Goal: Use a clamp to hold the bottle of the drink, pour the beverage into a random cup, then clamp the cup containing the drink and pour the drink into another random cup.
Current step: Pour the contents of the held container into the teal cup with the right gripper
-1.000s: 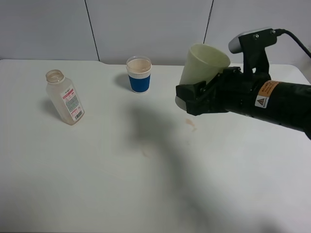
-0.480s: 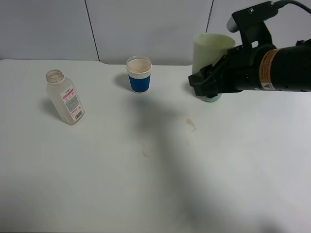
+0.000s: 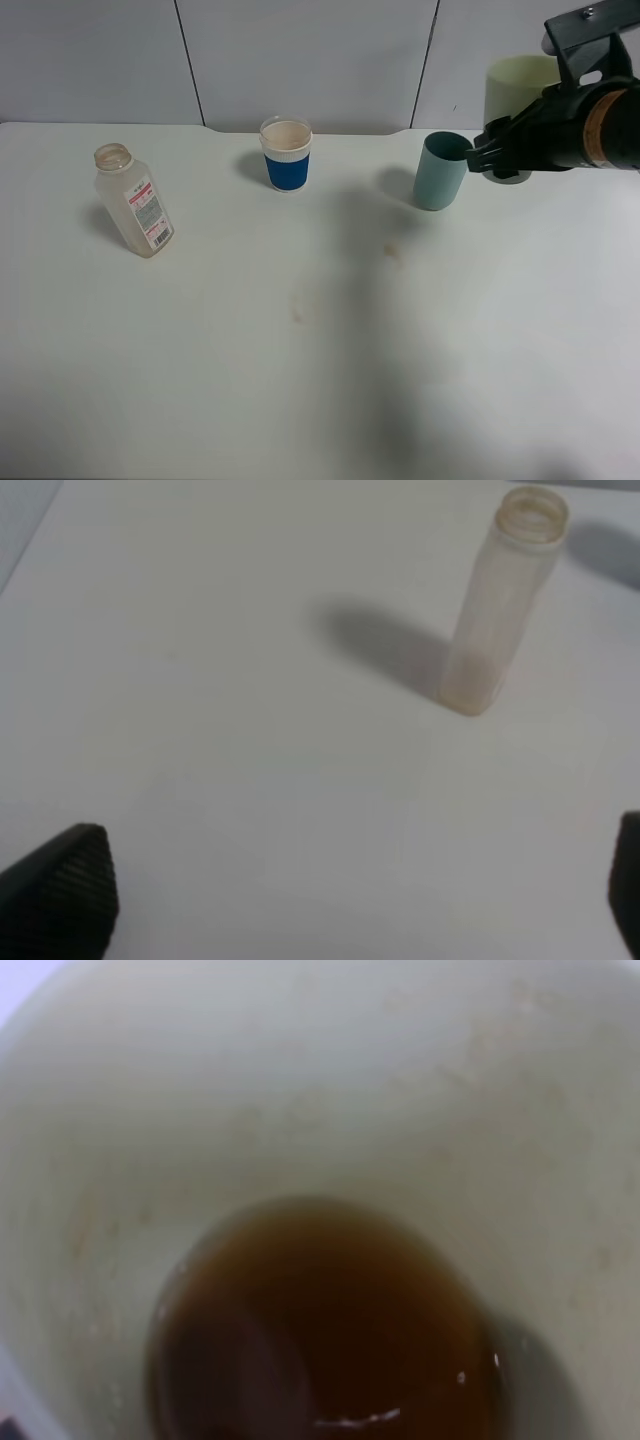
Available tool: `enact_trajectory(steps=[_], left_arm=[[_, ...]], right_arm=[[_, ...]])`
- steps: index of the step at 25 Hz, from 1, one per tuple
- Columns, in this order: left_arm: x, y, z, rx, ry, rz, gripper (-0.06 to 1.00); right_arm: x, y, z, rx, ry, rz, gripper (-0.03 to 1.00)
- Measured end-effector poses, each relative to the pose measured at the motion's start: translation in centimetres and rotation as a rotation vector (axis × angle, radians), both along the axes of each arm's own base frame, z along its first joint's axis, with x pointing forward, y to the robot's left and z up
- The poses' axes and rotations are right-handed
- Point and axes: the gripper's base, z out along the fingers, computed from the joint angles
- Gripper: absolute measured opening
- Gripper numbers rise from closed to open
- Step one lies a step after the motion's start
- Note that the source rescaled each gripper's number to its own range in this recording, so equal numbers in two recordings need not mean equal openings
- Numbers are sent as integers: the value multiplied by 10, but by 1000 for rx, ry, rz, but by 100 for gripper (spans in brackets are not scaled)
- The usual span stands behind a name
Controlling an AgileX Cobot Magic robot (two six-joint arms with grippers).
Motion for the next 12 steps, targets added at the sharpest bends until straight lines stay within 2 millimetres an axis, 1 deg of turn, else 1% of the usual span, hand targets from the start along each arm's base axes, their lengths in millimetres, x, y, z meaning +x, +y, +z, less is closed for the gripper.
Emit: enact_trajectory(steps=[5, 12], left_arm=[[0, 0, 0, 0, 0, 0, 100], [0, 0, 0, 0, 0, 0, 100]], right_arm=[[6, -22, 2, -30, -33, -119, 2], [11, -47, 3, -13, -41, -243, 2]])
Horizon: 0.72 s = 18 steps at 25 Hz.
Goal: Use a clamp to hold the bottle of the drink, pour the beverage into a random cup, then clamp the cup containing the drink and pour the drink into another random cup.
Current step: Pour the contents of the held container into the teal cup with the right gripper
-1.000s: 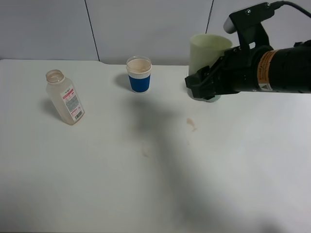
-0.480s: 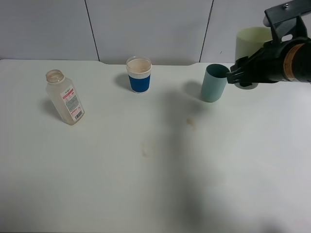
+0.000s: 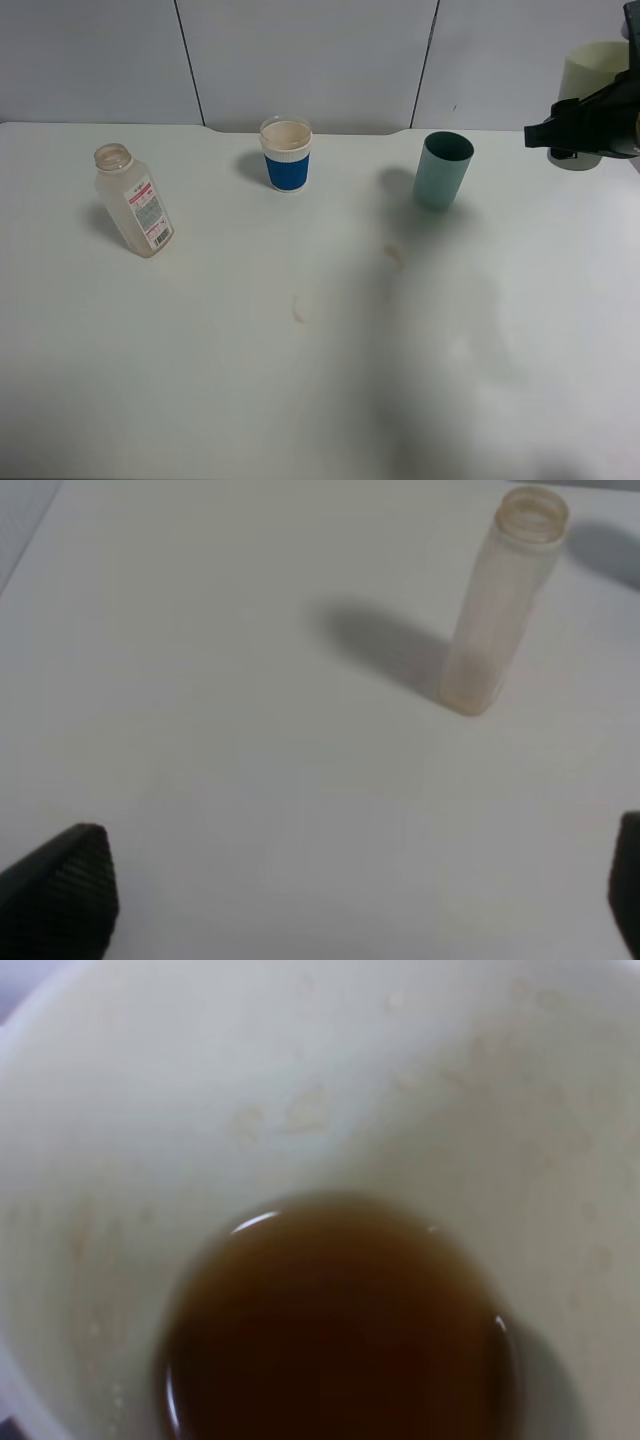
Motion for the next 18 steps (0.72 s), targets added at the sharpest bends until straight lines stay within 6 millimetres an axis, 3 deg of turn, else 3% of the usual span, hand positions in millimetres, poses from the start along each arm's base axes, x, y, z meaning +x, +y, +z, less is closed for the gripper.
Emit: enact_trajectory(steps=[6, 18], left_arm=[[0, 0, 0, 0, 0, 0, 100], [0, 0, 0, 0, 0, 0, 100]], right_arm=[[22, 1, 2, -17, -4, -9, 2], [68, 15, -20, -67, 60, 2, 2]])
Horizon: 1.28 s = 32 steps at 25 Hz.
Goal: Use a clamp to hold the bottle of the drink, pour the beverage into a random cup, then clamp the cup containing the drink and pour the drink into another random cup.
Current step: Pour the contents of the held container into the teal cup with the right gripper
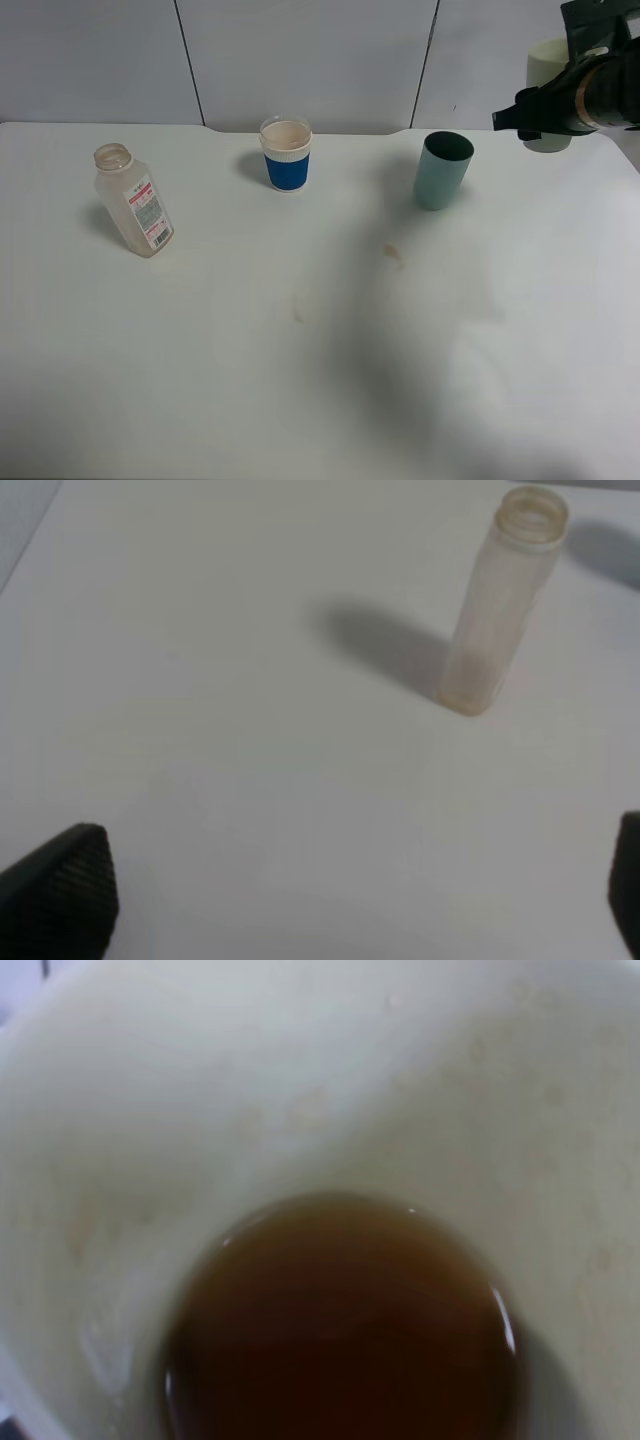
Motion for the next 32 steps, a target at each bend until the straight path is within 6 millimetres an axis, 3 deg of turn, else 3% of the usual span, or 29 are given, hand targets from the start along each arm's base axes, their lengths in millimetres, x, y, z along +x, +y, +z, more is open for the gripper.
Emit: enact_trajectory(steps=[5, 10, 32], left_arm=[[0, 0, 0, 0, 0, 0, 100], [0, 0, 0, 0, 0, 0, 100], [0, 0, 0, 0, 0, 0, 100]], right_arm=[[17, 24, -5, -57, 12, 82, 2], [20, 38, -6, -112, 13, 139, 2], [20, 30, -4, -490, 79, 263, 2]])
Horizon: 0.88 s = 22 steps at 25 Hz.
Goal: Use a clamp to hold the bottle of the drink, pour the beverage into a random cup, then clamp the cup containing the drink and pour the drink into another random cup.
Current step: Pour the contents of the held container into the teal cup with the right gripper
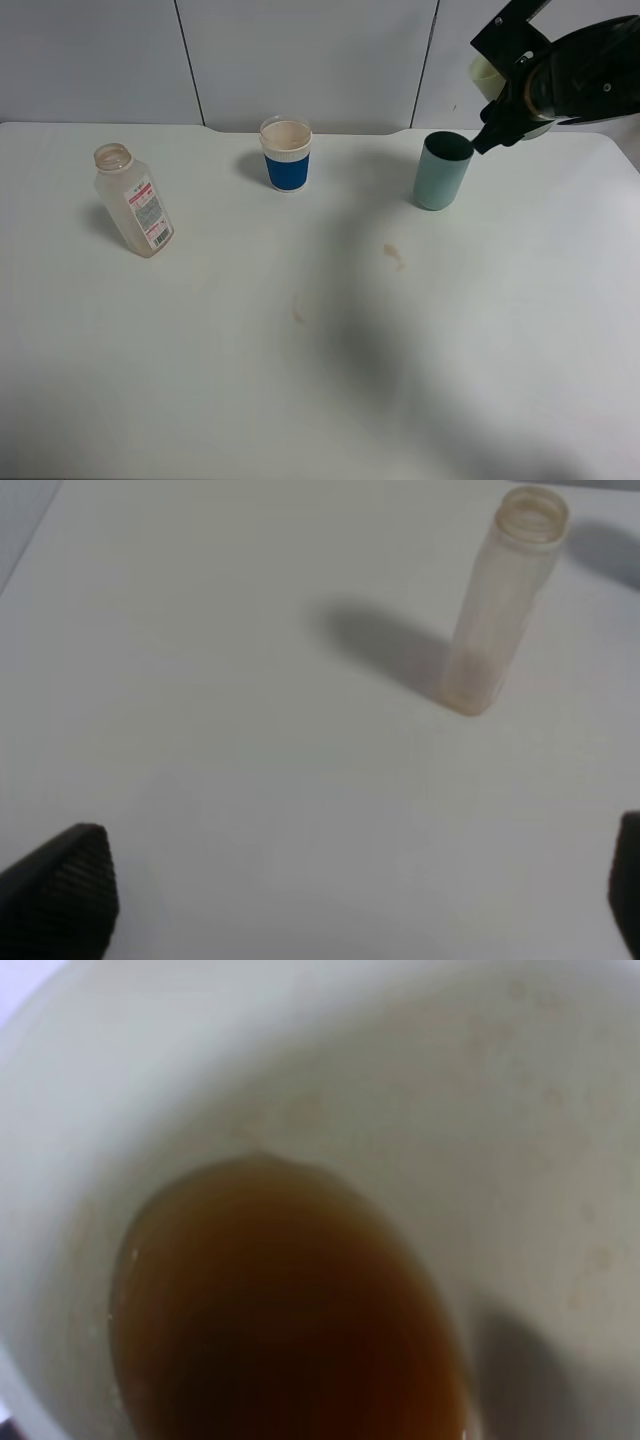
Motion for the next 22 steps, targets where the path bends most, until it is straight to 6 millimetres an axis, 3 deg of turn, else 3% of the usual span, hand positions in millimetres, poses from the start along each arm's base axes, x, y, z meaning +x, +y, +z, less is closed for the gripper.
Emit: enact_trajectory(steps=[22], left_arm=[[0, 0, 0, 0, 0, 0, 100]], right_arm=[[1, -6, 5, -237, 6, 56, 2]])
